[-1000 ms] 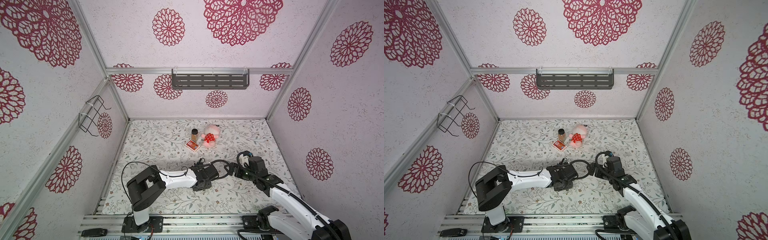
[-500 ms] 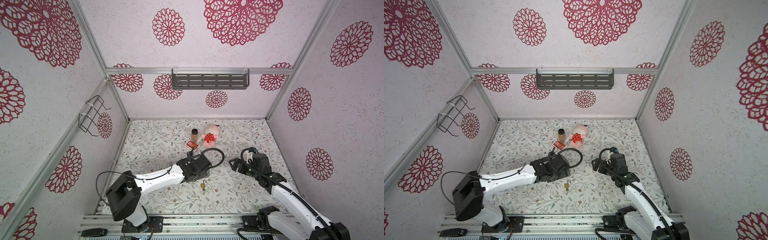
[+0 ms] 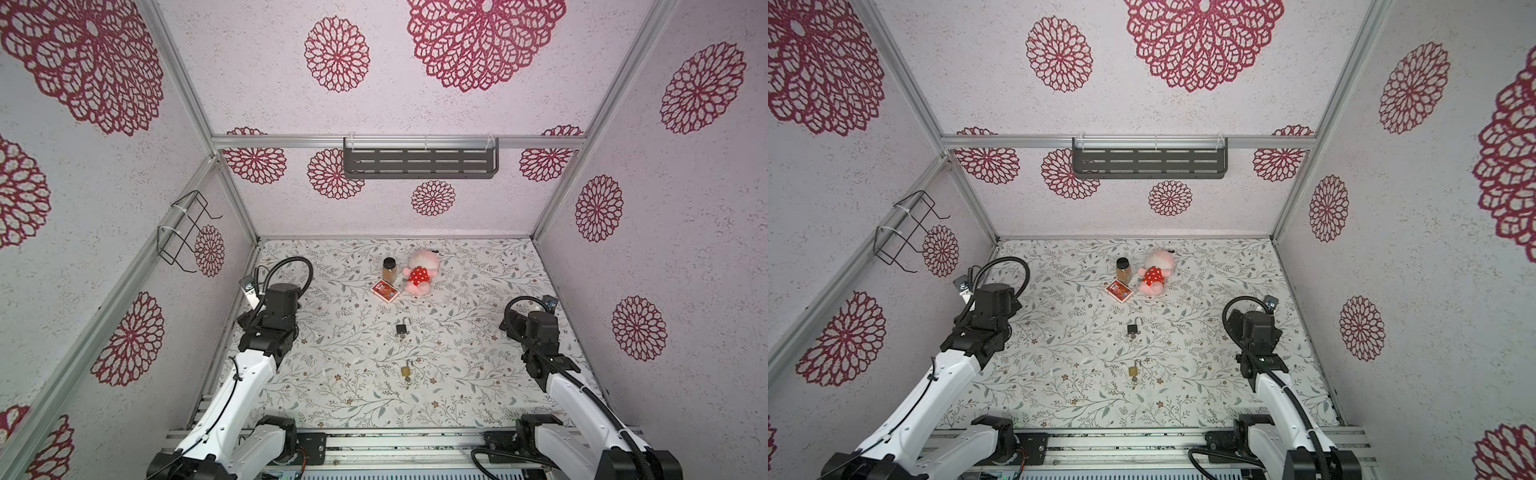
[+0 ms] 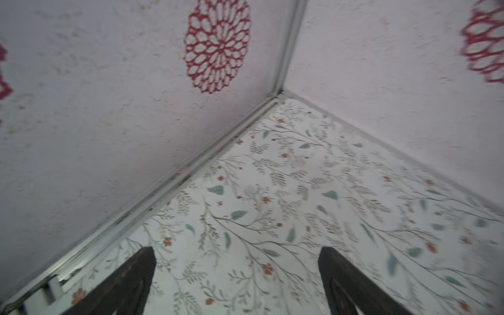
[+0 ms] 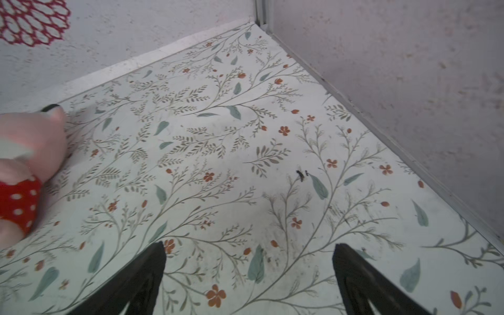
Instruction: Unlock with the key
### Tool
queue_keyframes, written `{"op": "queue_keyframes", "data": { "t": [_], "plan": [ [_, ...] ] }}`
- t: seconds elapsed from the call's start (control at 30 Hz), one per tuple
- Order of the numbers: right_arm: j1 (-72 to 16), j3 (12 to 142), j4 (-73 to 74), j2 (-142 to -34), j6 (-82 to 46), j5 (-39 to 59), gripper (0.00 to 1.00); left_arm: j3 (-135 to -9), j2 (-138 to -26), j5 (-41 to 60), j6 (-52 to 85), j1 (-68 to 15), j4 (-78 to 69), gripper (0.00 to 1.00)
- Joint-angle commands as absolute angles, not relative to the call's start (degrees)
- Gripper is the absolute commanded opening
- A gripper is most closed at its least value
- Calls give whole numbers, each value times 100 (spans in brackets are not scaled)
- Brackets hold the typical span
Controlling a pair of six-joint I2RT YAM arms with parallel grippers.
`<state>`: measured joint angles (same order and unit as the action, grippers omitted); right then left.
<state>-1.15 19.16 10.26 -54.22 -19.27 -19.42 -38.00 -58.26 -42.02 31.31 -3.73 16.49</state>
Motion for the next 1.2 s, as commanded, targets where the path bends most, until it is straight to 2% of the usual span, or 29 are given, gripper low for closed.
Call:
{"op": "queue_keyframes", "data": {
  "t": [0.0, 0.1, 0.17, 0.3, 0.43, 0.47, 0.57, 0.7, 0.73, 1.17],
  "plan": [
    [1, 1404, 2897, -5686, -1313, -2454, 99, -2924, -5943, -3726, 1791, -22, -849, 97],
    [183, 1135, 3973, -6330, -1226, -2183, 99, -2088, -6648, -3260, 1282, 117, -3195, 97],
    [229, 1335, 4108, -6705, -1087, -1913, 99, -1872, -7238, -3014, 873, 114, -4350, 97],
    [252, 1295, 5474, -7355, -641, -1137, 99, -1581, -8017, -2474, 603, 215, -5945, 97],
    [363, 1195, 6620, -8023, -550, -527, 99, -1726, -9060, -1800, 455, 337, -6657, 97],
    [386, 1190, 6880, -8279, -542, -393, 99, -1781, -9128, -1929, 456, 295, -6735, 97],
    [300, 1143, 7601, -8869, -386, -219, 99, -2334, -8912, -2379, 758, 344, -5246, 97],
    [-68, 1544, 6660, -8779, -170, -1082, 99, -2340, -8928, -2324, 994, 546, -5214, 97],
    [-117, 1525, 6823, -8857, -151, -1184, 99, -2299, -8990, -2340, 952, 536, -5423, 97],
    [-167, 1499, 6786, -8797, -81, -1081, 99, -2354, -9013, -2380, 909, 468, -5359, 97]
  ]
}}
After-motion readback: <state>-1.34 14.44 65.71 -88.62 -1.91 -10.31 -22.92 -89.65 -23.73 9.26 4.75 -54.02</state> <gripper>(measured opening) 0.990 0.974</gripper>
